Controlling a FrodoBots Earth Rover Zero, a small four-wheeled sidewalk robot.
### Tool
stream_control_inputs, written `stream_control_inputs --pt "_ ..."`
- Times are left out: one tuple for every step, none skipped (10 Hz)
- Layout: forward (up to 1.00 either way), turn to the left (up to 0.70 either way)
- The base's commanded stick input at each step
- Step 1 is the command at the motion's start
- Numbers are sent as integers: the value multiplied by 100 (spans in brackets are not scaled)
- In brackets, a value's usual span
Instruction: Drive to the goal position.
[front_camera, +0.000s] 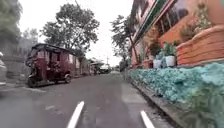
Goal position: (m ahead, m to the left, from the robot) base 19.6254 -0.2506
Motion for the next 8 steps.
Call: stream_control_inputs --pt "100 -23" --pt "100 -40" --pt "100 -17" --pt "100 -4" --pt "100 0" --pt "100 0" --pt "100 0" --pt "100 0"
